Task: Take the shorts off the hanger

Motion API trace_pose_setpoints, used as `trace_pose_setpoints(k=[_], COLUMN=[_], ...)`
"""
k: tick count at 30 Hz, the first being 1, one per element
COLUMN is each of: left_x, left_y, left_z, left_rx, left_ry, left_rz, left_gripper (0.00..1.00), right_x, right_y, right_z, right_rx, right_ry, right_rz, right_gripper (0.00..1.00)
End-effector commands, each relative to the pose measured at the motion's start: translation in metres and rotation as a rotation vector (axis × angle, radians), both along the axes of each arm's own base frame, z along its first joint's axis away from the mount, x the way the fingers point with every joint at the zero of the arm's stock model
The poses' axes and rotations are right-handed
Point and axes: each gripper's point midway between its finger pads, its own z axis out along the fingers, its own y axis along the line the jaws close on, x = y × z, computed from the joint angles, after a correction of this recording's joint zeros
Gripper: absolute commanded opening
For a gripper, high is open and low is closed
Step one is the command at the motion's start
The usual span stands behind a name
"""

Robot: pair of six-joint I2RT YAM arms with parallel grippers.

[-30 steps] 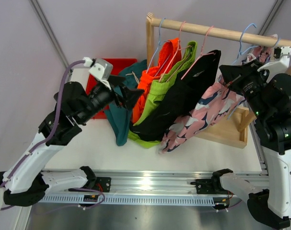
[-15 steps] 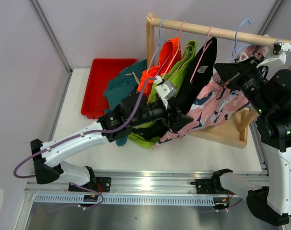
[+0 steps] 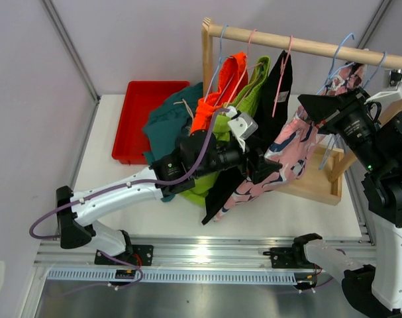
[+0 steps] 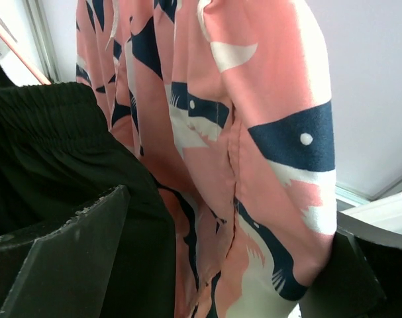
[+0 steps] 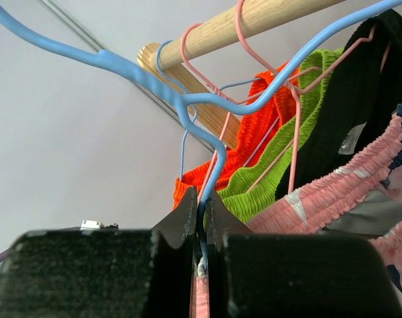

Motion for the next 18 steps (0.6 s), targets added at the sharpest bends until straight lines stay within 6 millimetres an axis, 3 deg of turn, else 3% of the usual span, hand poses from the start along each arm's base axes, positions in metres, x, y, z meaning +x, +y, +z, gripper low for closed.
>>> trace_pose_setpoints(k=[1,11,14,18], left_x=[-0.013,-0.036,-0.044,-0.047], left_y=[0.009,0.031,0.038,0.040], left_z=[0.046,0.062,0.079,0.079], left_rx=[-0.094,-0.050,-0.071,-0.062], left_ry=[-0.048,-0.124,-0.151,-0.158], left_rz=[0.028,0.155,0.171,0.180], left_gripper=[0.96,0.99,0.99,0.97], right_x=[-0.027,-0.037,-0.038,-0.041], right_y=[0.005,0.008,0.008,0.007], right_z=[0.038,0.048,0.052,0.059], right_rx=[0.045,0.070,0.066,0.069], right_ry=[-0.152,-0.173,-0.178,-0.192], right_rz=[0.068,0.105,0.104,0.101], right_gripper=[0.00,0.00,0.00,0.00])
